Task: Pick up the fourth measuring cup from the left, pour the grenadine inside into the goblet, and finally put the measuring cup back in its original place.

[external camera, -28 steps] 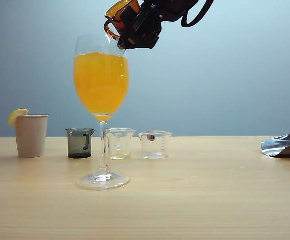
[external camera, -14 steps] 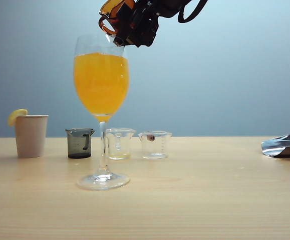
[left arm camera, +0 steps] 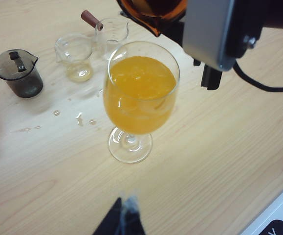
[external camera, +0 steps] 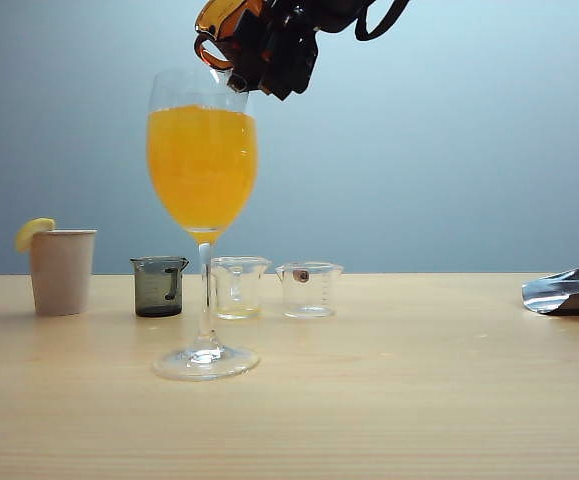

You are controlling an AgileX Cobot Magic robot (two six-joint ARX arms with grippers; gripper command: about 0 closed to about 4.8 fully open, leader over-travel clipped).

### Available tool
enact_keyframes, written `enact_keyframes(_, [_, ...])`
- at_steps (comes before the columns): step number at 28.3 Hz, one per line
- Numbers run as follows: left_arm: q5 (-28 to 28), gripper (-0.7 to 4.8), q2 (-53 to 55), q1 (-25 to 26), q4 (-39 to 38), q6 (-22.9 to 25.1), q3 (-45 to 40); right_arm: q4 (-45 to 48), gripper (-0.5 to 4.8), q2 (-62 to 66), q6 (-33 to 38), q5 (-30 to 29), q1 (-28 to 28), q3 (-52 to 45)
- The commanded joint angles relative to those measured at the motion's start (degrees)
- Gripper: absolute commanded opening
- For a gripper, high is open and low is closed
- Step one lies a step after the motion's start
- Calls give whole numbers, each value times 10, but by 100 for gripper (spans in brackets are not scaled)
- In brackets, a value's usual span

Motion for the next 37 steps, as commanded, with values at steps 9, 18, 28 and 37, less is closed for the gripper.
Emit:
enact_keyframes(9, [-2,-5,1,0,5,0,3,43,156,-5,-34,6,8,6])
enact_keyframes(18, [-2,-6,2,0,4,0,3,43,156,-5,-50,18,25,6])
enact_keyframes(28, [-2,-5,1,0,-1,0,3,45,156,-5,-66,18,25,6])
enact_keyframes(37, [-2,-5,1,0,0,0,3,48,156,-5,-76,18,28,6])
